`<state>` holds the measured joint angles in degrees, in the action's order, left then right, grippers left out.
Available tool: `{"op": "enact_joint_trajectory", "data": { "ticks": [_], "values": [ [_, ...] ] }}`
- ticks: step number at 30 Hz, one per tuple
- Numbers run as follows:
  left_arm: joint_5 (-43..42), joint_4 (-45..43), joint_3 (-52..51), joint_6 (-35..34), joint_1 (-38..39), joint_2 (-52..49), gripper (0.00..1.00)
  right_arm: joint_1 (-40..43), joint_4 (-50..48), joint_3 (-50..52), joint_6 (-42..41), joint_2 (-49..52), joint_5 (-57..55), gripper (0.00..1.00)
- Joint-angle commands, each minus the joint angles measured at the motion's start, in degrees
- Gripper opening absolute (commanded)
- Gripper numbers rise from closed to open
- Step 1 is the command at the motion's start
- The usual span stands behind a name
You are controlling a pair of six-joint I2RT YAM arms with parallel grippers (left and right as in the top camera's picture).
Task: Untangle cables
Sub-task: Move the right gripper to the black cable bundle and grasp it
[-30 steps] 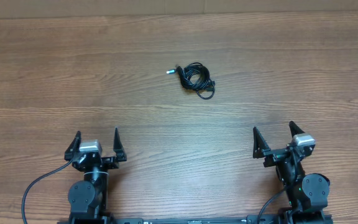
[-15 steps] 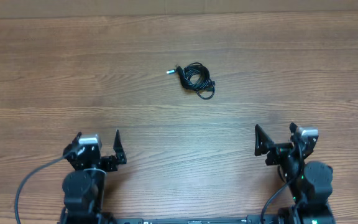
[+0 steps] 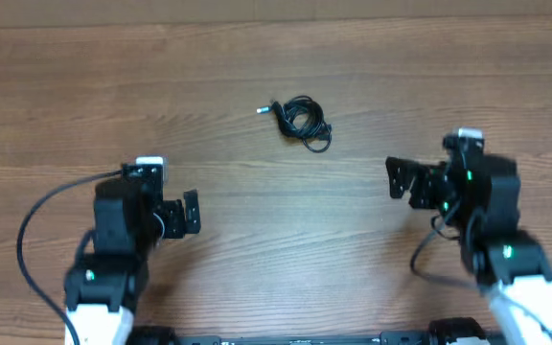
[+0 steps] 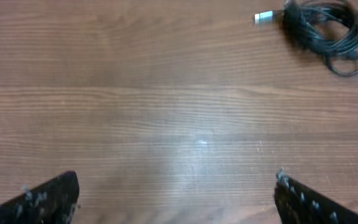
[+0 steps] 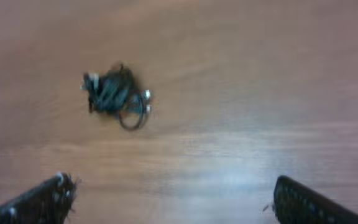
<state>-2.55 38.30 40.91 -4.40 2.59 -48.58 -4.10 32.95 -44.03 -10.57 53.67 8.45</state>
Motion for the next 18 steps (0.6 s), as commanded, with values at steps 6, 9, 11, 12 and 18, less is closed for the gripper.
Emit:
{"op": "enact_joint_trajectory", "data": {
  "ticks": [6,9,11,12,18],
  "values": [
    [-3.80,10.54,14.58,-1.05,-0.33,-10.47,0.99,0.44,15.80,-26.05,0.04,21.92,3.30,1.00],
    [-6.36,10.54,14.60,-1.09,-0.33,-11.02,1.00,0.44,12.85,-28.48,0.07,24.61,10.08,1.00],
    [-6.78,10.54,14.60,-2.03,-0.33,-11.28,1.00,0.37,8.33,-28.46,0.07,25.24,14.19,1.00],
    [-6.78,10.54,14.60,-2.95,-0.33,-11.32,1.00,0.22,6.36,-28.46,0.07,25.49,14.82,1.00],
    [-6.75,9.29,14.60,-7.61,-0.33,-11.41,1.00,-4.02,-3.15,-28.44,-0.04,28.35,13.62,1.00]
  ]
}}
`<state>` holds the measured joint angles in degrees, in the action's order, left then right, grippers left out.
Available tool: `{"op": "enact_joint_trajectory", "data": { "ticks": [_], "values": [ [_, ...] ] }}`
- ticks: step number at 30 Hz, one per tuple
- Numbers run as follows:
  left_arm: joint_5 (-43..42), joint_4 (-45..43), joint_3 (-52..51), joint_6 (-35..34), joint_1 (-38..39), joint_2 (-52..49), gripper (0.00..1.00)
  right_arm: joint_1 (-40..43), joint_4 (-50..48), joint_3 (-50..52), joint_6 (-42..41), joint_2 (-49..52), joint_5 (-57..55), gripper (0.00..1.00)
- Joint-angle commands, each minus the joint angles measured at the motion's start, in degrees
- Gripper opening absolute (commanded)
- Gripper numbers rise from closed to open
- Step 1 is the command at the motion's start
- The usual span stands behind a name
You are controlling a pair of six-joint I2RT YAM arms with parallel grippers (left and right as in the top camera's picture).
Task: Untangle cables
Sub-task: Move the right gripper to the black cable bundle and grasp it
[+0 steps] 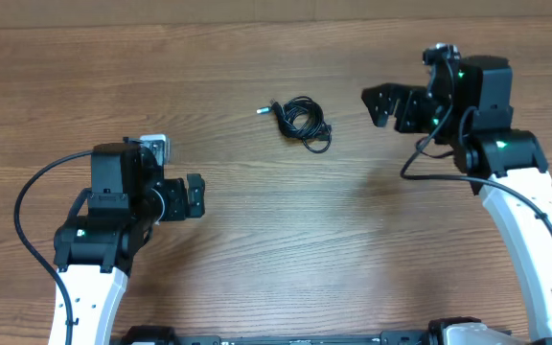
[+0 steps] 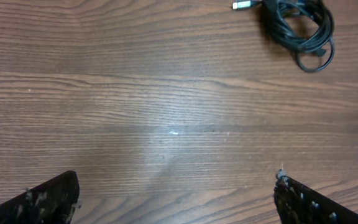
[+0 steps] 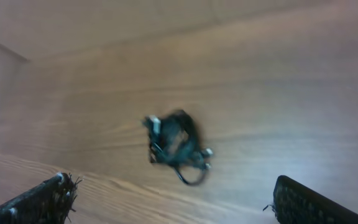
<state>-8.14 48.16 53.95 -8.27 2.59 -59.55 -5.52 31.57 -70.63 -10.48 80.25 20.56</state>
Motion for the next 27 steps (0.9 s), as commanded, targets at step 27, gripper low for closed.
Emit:
{"op": "enact_joint_trajectory", "data": {
  "ticks": [27],
  "values": [
    [-2.38,-2.34,1.55,-4.22,-0.31,-0.44,1.00,-19.58,-18.45,-1.81,-23.30,33.46,-20.50,0.74]
  ]
}}
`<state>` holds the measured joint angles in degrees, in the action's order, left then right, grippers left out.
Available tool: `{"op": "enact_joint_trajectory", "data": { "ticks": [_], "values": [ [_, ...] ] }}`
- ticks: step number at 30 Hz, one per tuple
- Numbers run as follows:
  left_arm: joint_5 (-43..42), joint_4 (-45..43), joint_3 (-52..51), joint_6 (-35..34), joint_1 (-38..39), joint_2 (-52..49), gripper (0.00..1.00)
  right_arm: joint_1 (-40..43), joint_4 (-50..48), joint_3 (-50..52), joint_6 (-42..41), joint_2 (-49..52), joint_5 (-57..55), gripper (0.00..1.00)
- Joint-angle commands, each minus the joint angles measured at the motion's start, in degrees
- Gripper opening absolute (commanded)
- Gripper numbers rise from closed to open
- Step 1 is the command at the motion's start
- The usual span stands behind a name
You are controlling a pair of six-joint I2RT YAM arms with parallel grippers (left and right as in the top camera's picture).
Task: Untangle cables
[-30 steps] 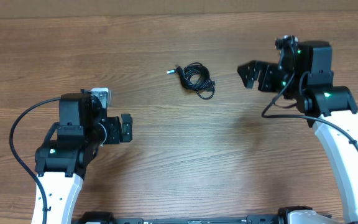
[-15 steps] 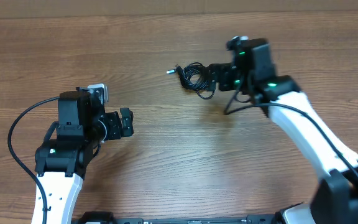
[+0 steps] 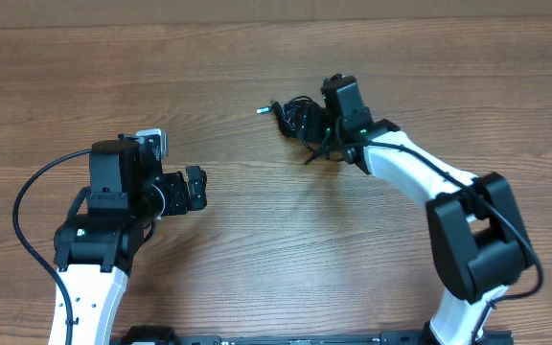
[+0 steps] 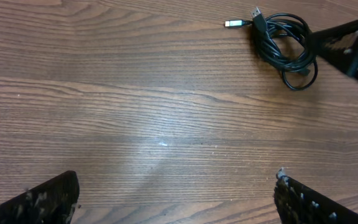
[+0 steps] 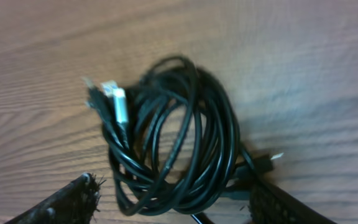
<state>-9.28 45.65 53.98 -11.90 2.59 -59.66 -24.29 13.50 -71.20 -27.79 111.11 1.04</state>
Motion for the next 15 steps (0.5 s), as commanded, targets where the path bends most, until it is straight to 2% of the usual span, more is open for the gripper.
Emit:
{"op": "enact_joint_trajectory", "data": {
  "ticks": [1,4,7,8,11,15],
  "values": [
    [-1.31,0.17,1.53,-0.59,-0.31,-0.33,1.00,-0.96,-0.31,-1.25,-6.82,3.21,-0.98,0.73],
    [-1.31,0.17,1.53,-0.57,-0.31,-0.33,1.00,-1.27,0.35,-1.25,-7.78,4.33,-0.94,0.50],
    [-1.31,0.22,1.53,-0.57,-0.31,-0.33,1.00,-1.27,0.72,-1.27,-7.78,4.07,1.25,0.18],
    [-1.31,0.17,1.53,-0.57,-0.31,-0.33,1.00,-1.27,0.83,-1.27,-7.76,3.91,2.27,0.12],
    [-1.31,-0.09,1.53,-0.57,-0.31,-0.35,1.00,-1.25,2.84,-1.31,-5.09,1.86,7.06,0.04],
    [-1.77,-1.31,1.51,-0.57,-0.31,-1.14,1.00,-1.27,8.55,-1.31,0.09,-3.85,16.20,0.04]
  ]
}}
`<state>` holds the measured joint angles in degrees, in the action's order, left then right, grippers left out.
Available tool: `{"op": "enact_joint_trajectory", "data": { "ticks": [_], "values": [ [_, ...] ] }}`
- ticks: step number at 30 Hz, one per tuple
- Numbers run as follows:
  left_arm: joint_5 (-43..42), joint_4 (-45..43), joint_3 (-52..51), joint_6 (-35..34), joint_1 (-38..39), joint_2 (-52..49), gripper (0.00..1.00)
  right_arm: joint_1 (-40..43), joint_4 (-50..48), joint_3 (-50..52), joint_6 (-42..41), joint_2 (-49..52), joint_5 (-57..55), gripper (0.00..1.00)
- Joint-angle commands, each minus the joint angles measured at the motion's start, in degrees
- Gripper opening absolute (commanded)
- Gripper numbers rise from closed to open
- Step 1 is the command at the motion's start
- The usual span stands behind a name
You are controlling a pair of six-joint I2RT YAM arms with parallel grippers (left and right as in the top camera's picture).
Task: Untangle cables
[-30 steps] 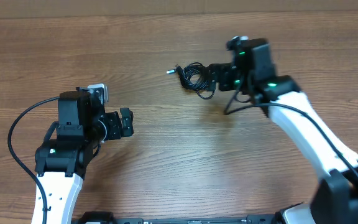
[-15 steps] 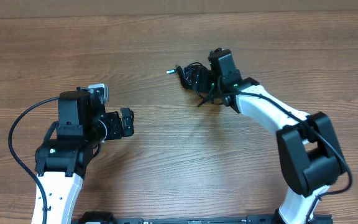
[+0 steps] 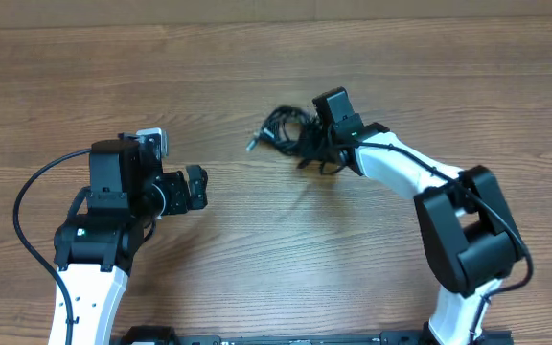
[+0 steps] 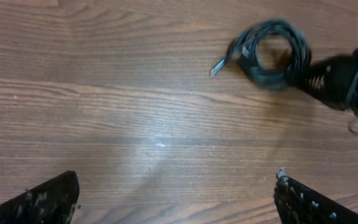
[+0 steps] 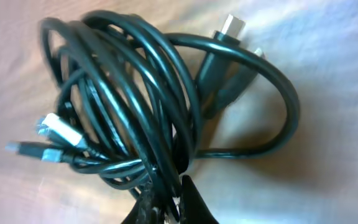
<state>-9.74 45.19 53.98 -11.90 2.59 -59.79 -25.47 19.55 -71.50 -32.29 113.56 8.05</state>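
Note:
A coiled bundle of black cables (image 3: 284, 131) with silver plugs lies at the middle back of the wooden table (image 3: 257, 249). My right gripper (image 3: 310, 144) is shut on several strands at the bundle's right side. In the right wrist view the coil (image 5: 142, 93) fills the frame, its strands pinched between the fingertips (image 5: 166, 199), plugs sticking out left and upper right. The left wrist view shows the bundle (image 4: 269, 56) far ahead at upper right. My left gripper (image 3: 197, 187) stands open over bare table at the left, well apart from the cables.
The table's far edge (image 3: 276, 24) runs along the top of the overhead view. My right arm (image 3: 420, 182) stretches from the lower right across to the cable bundle.
My right gripper has shut on the cable bundle. The bundle has shifted slightly left and toward me, and its silver plug now points down-left. The left arm has not moved.
Both grippers stood open near the table's front, the cable bundle untouched at the back. The right arm was then at the far right, then open right at the bundle. Now it is shut on the bundle, which has shifted. The left arm barely moved.

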Motion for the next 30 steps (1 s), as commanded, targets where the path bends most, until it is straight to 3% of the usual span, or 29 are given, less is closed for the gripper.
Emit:
{"op": "enact_joint_trajectory", "data": {
  "ticks": [1,12,22,26,30],
  "values": [
    [-2.32,-1.20,1.51,-0.55,-0.31,-1.46,1.00,-0.09,3.80,-1.01,4.74,-7.39,10.54,0.04],
    [-14.43,-9.64,1.51,1.33,2.38,-14.29,1.00,-0.35,11.37,-0.98,4.72,-10.21,19.65,0.04],
    [-18.71,-22.23,1.51,3.08,8.31,-28.76,1.00,-0.35,21.31,-0.98,4.72,-10.21,12.90,0.04],
    [-24.48,-27.12,1.51,2.34,9.25,-32.98,1.00,-0.33,23.71,-0.98,4.68,-10.21,9.90,0.04],
    [-25.00,-30.69,1.51,-0.13,10.40,-36.68,1.00,-0.28,24.94,-0.98,4.70,-10.21,8.48,0.04]
  ]
}}
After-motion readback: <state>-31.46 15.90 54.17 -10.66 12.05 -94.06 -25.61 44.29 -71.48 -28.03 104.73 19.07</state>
